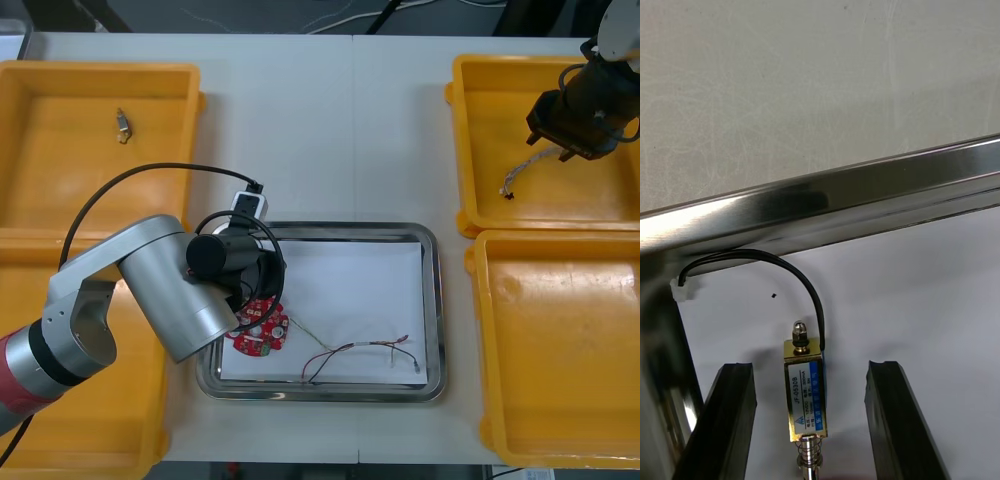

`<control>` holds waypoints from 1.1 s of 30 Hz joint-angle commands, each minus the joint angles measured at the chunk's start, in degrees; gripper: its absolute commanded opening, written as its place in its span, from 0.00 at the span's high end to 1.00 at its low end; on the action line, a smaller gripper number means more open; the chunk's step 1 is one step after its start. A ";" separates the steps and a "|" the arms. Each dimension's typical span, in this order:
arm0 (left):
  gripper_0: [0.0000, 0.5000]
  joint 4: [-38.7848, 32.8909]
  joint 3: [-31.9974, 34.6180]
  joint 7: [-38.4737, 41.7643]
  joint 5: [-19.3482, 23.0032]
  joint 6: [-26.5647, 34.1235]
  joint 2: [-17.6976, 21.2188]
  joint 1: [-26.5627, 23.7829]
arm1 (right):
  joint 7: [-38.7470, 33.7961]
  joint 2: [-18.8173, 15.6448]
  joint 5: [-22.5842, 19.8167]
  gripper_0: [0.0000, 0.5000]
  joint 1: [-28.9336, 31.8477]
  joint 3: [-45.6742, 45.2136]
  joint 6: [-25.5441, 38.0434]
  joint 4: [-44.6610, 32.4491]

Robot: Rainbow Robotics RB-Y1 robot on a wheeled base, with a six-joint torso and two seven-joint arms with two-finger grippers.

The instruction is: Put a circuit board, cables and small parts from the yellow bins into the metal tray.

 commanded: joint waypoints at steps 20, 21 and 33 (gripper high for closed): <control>0.00 -9.04 5.79 -5.04 7.61 13.87 -0.72 -5.86 | -13.82 2.22 1.92 0.00 -6.83 -1.73 -7.21 10.85; 0.00 -9.40 6.40 -5.21 8.23 14.48 -0.63 -5.95 | -13.82 2.31 2.01 0.00 -6.83 -1.82 -7.21 10.85; 0.00 -11.24 20.91 -9.34 23.70 26.35 2.00 -10.43 | -13.38 5.12 3.41 0.00 -6.83 -1.82 -12.14 14.63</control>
